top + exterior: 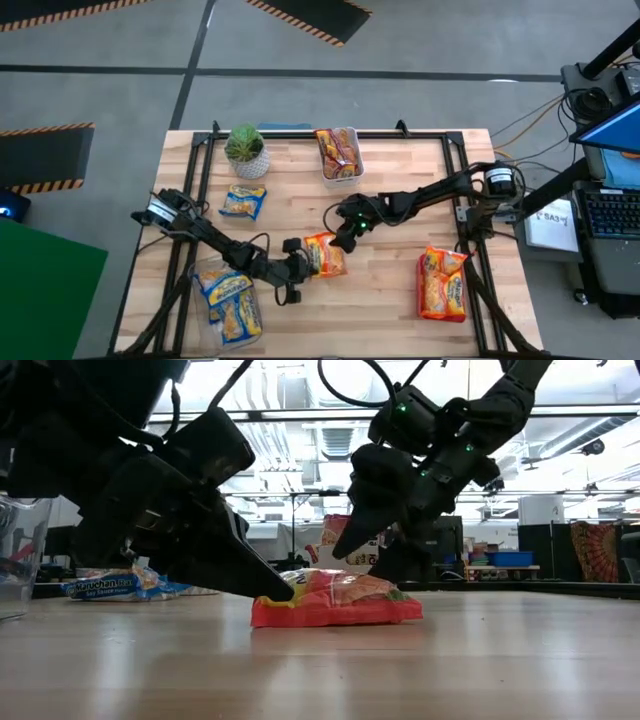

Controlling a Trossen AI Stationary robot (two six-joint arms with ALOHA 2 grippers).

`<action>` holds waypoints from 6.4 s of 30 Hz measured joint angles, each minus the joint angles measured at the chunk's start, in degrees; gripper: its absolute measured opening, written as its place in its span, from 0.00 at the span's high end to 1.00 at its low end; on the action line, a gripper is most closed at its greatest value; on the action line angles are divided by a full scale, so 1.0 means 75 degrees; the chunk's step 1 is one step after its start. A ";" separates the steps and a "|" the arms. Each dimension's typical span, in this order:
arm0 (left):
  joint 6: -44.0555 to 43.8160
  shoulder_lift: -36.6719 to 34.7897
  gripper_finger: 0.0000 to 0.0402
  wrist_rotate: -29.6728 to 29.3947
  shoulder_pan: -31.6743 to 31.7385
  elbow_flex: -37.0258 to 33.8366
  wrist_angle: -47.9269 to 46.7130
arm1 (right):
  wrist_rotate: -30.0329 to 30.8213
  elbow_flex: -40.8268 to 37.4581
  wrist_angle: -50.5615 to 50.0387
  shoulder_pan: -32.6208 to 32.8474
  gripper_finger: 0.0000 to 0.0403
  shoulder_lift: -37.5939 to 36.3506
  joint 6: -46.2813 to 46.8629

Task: Sort Maruchan noodles
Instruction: Put the orange noodle pack into the pink bin

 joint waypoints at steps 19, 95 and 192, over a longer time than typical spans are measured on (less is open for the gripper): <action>-0.0003 0.0020 1.00 0.0012 0.0024 -0.0016 -0.0077 | -0.1372 0.0000 0.2112 0.0251 0.19 0.0749 -0.0509; 0.3140 -0.4530 1.00 -0.1059 -0.0121 -0.0030 -0.0680 | -0.2095 -0.0006 -0.3185 0.2711 0.98 -0.6583 0.2668; 0.2987 -0.4897 1.00 -0.2774 -0.0430 -0.0027 -0.0804 | 0.3145 0.1556 -1.0693 0.6629 0.82 -0.5587 0.7715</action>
